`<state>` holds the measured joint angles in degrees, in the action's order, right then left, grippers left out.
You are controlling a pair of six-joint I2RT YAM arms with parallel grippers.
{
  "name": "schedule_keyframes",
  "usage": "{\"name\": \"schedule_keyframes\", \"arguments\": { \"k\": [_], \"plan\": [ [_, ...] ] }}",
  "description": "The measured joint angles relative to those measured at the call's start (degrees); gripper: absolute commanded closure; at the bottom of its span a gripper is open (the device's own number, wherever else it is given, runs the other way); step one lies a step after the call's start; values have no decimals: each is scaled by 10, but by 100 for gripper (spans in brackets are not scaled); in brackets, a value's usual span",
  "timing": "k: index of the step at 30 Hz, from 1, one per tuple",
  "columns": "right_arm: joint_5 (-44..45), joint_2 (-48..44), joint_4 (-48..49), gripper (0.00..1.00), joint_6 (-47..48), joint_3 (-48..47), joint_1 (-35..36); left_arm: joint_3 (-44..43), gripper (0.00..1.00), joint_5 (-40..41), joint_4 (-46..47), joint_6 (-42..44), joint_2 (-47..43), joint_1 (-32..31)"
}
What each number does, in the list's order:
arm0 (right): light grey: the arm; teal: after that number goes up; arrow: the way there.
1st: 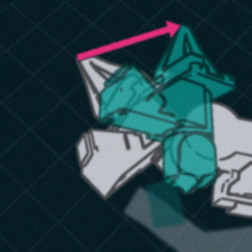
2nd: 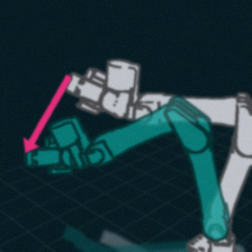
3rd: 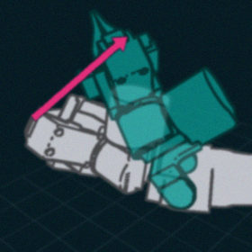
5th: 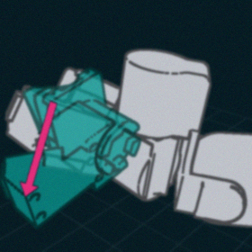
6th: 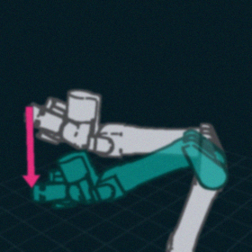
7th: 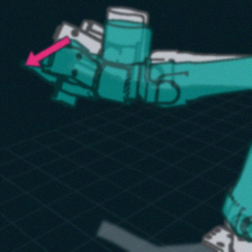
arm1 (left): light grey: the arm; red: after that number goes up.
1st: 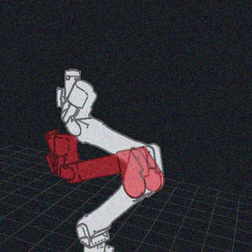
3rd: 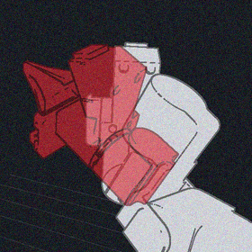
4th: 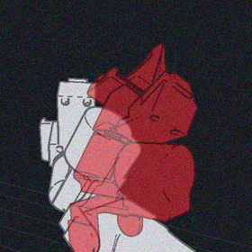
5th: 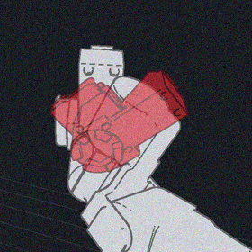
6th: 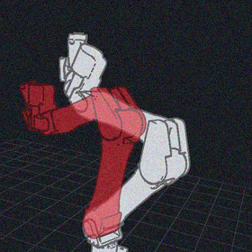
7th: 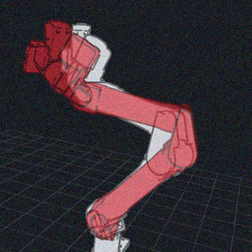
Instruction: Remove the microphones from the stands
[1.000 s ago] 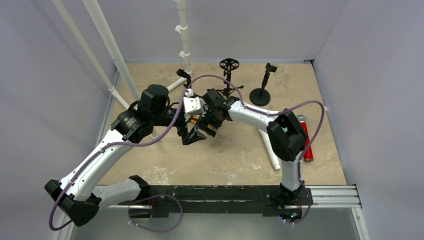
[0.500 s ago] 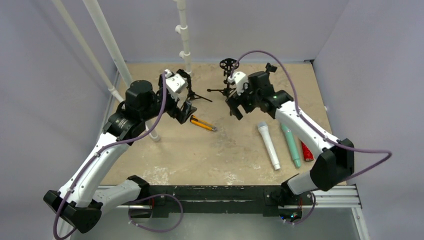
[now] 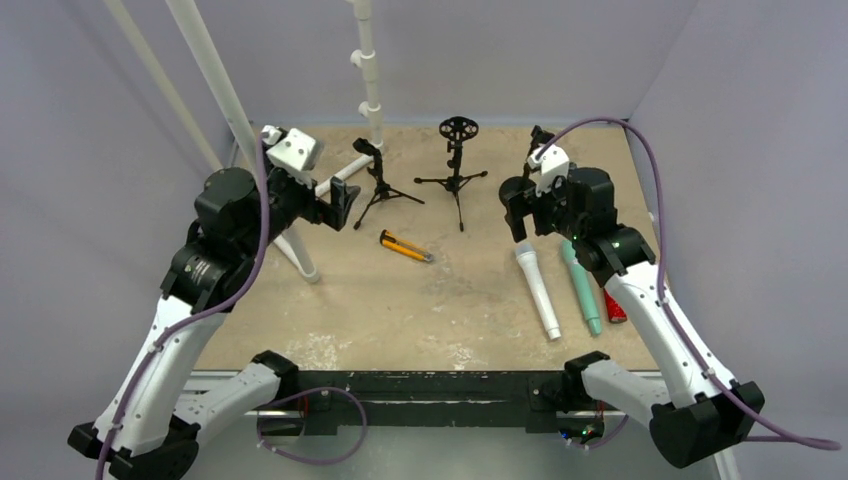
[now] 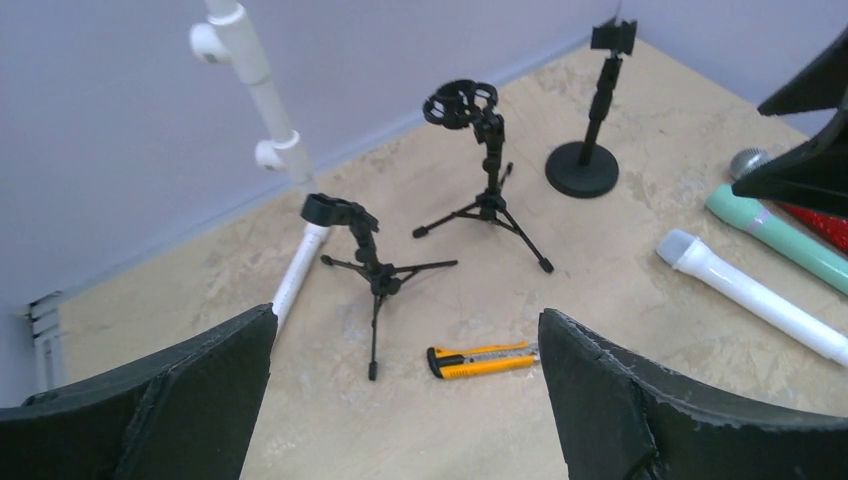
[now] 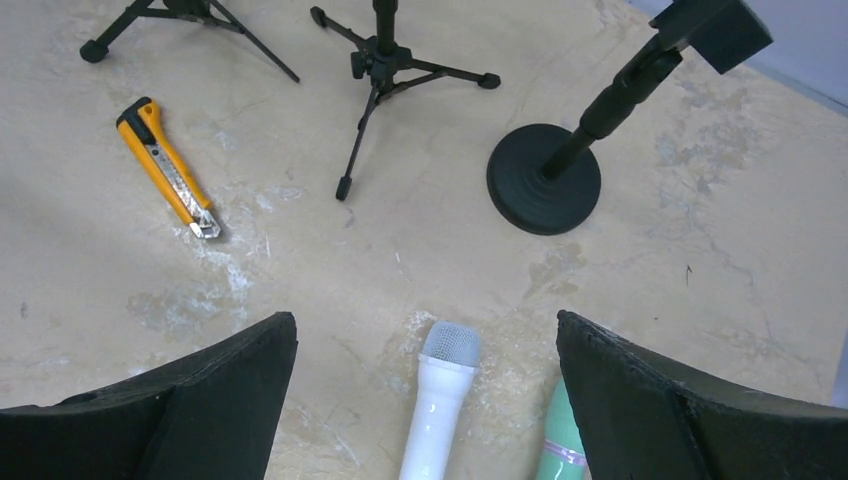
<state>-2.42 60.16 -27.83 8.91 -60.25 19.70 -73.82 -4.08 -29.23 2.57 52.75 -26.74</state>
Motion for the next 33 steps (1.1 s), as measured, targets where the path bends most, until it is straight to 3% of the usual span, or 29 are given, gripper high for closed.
{"name": "schedule_keyframes", "arguments": {
  "k": [11, 24, 33],
  "plan": [
    [-26, -24, -47, 1, -35, -44, -50, 41, 0, 47, 2, -5, -73, 39],
    [34, -90, -20, 1, -73, -31, -73, 116, 0, 47, 28, -35, -123, 69],
    [41, -105, -22, 1, -42, -30, -89, 148, 0, 38, 50, -55, -127, 79]
  ]
}}
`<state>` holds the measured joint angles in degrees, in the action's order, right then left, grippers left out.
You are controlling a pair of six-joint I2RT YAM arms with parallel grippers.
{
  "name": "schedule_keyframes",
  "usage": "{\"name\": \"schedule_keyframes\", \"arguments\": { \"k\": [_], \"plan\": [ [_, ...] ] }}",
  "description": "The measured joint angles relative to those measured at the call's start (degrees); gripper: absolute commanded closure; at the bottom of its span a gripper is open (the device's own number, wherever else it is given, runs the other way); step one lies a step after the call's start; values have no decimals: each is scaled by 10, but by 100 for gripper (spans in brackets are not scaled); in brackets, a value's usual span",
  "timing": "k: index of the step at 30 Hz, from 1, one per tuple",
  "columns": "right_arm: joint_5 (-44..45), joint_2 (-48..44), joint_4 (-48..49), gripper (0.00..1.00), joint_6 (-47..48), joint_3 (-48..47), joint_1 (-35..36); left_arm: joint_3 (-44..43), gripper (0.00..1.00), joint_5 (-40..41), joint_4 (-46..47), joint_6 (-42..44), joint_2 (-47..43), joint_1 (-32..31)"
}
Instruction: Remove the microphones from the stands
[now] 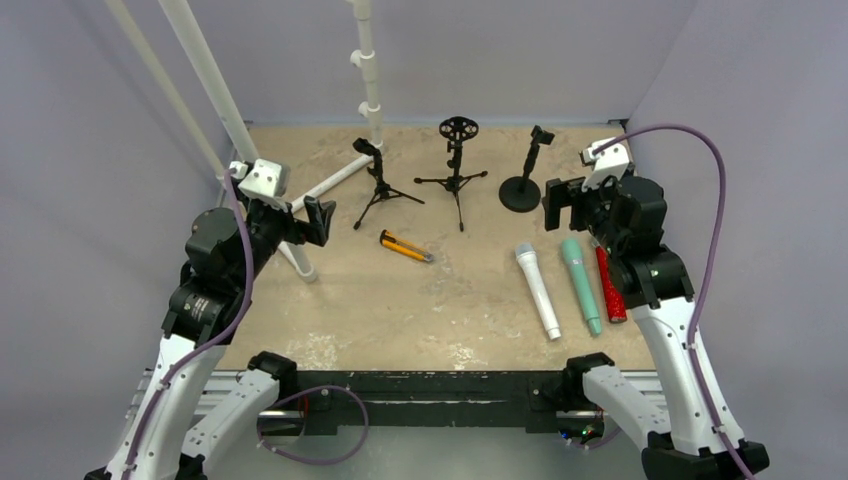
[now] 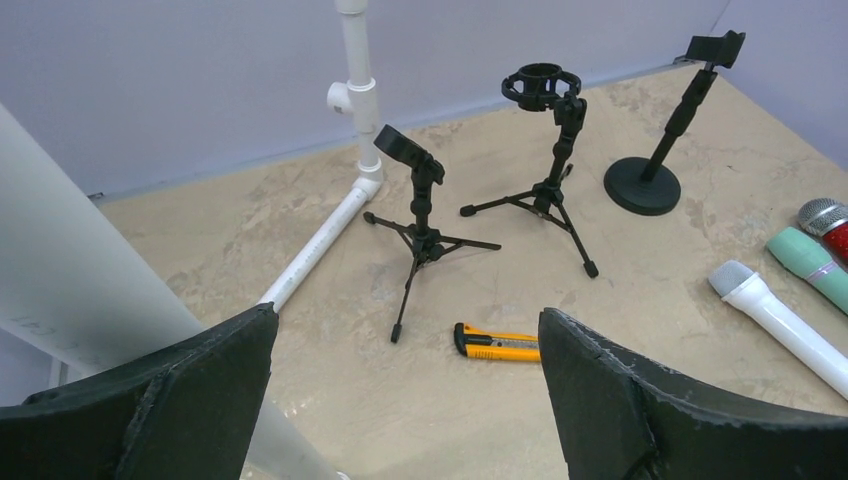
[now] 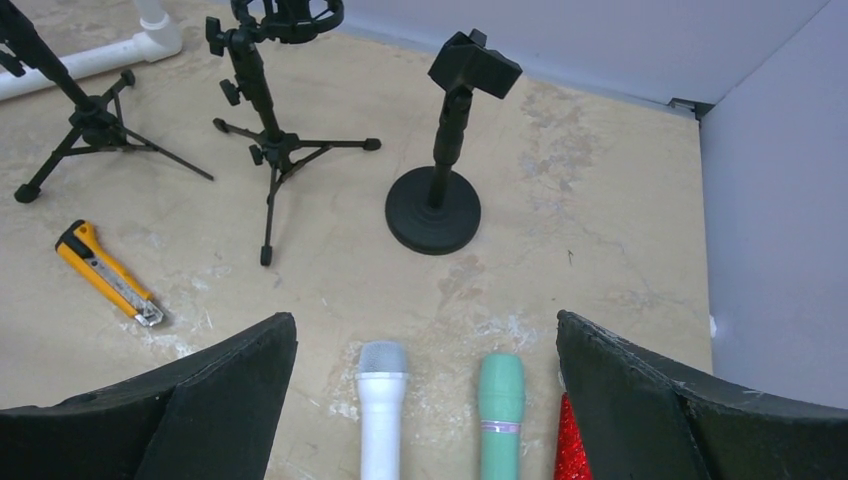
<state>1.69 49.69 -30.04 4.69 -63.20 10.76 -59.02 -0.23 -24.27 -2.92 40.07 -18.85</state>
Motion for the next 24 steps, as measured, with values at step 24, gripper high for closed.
{"name": "schedule_keyframes", "arguments": {
  "k": [24],
  "plan": [
    [7, -61, 30, 1, 20, 112, -13, 112, 0, -87, 90, -36, -57, 75]
  ]
}}
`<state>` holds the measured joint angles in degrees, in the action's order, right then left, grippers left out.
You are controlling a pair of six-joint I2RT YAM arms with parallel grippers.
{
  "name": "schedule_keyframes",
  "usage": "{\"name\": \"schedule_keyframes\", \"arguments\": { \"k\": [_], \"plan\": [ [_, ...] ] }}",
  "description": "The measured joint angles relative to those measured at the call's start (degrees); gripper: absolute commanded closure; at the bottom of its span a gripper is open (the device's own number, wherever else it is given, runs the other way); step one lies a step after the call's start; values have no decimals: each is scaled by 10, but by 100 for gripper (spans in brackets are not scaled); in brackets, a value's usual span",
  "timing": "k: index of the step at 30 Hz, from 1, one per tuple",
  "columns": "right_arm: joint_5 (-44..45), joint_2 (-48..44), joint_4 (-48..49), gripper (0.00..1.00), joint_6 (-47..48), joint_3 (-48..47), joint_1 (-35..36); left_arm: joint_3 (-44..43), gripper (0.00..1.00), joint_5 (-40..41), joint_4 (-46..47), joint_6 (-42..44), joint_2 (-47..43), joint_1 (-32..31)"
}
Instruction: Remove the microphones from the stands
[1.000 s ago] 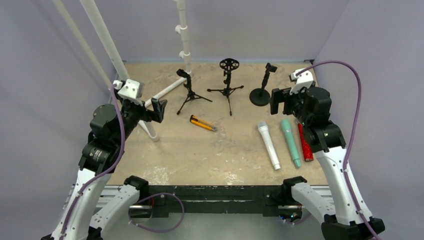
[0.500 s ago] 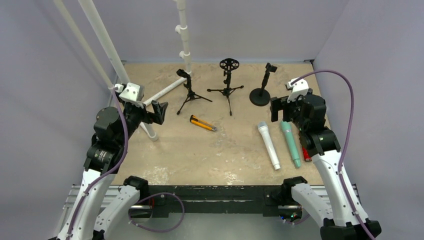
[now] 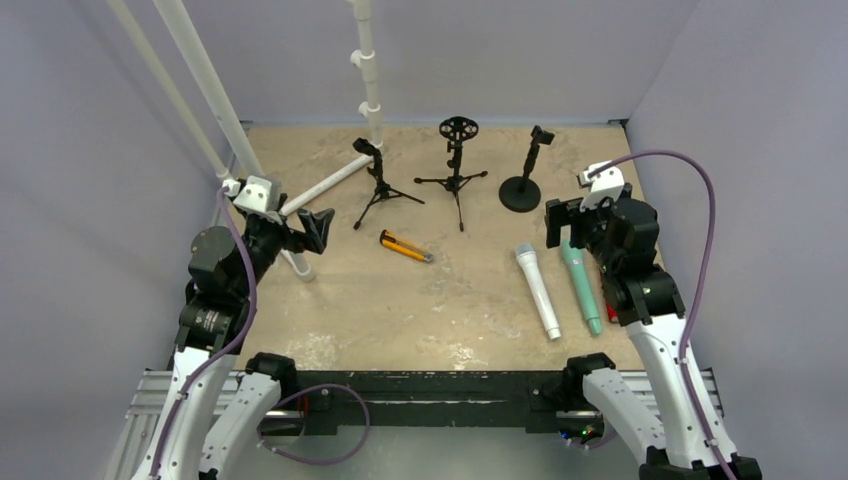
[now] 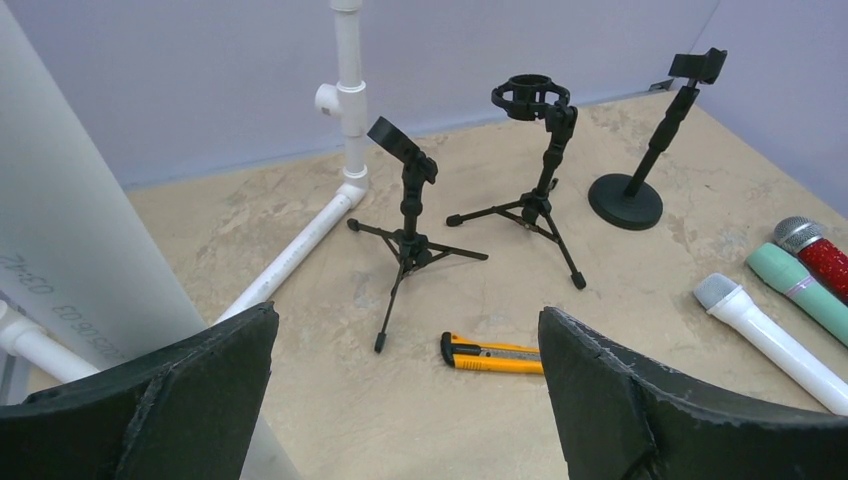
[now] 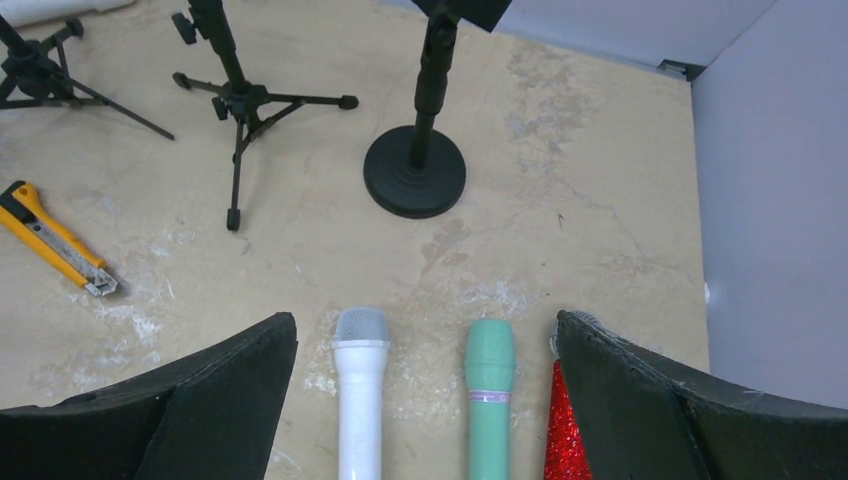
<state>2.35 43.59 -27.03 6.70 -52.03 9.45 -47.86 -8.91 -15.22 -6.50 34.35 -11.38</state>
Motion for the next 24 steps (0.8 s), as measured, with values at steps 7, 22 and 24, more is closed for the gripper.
{"name": "schedule_keyframes", "arguments": {
  "k": [7, 22, 24],
  "plan": [
    [15, 0, -1, 1, 1, -23, -1, 5, 0, -9, 6, 0, -3, 5],
    [41, 21, -54, 1, 28, -88, -1, 5, 0, -14, 6, 0, 2, 10],
    [43, 21, -55, 1, 31, -92, -1, 5, 0, -14, 6, 0, 5, 10]
  ]
}}
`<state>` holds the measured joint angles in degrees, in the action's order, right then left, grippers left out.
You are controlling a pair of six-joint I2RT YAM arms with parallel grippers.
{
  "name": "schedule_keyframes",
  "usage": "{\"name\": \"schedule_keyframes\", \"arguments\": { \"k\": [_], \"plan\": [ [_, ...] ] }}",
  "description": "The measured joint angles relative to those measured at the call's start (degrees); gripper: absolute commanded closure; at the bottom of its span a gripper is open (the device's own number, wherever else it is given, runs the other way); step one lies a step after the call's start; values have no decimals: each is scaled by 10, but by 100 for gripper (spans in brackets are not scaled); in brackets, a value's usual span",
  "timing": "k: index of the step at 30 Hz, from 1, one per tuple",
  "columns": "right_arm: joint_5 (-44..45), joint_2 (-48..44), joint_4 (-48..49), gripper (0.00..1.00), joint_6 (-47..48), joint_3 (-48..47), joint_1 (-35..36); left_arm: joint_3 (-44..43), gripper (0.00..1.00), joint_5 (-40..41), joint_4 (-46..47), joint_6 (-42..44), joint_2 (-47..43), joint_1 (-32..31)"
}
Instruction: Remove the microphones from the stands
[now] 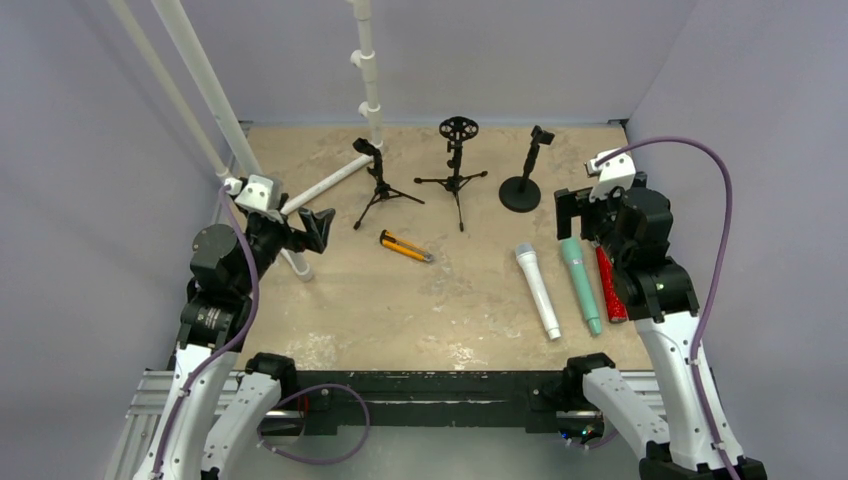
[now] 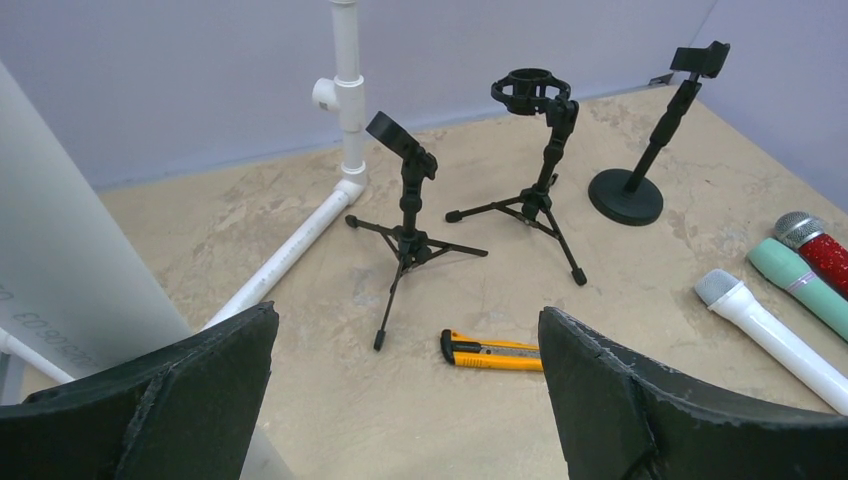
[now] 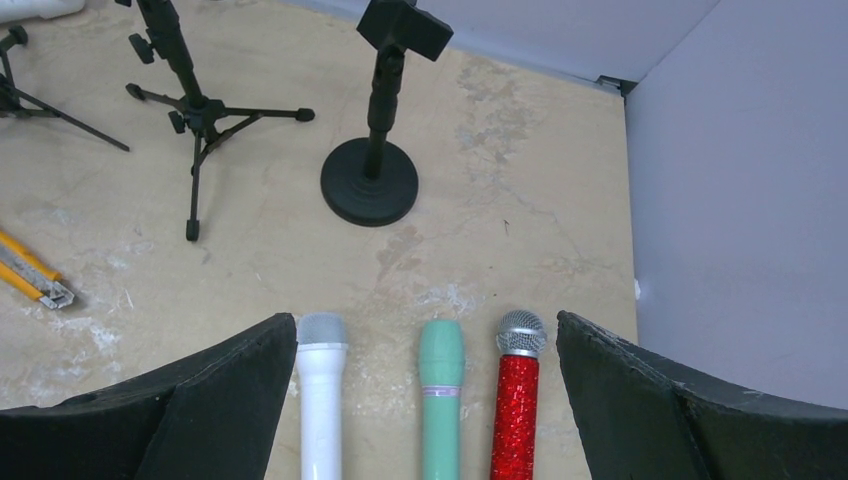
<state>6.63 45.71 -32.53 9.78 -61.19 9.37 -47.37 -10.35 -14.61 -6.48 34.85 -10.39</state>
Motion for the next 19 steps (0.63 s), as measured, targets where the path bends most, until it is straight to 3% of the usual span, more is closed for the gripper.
{"name": "schedule_keyframes", "arguments": {
  "k": [19],
  "plan": [
    [-3, 0, -8, 1, 4, 0, 0, 0, 0, 0, 0, 0, 4, 2]
  ]
}}
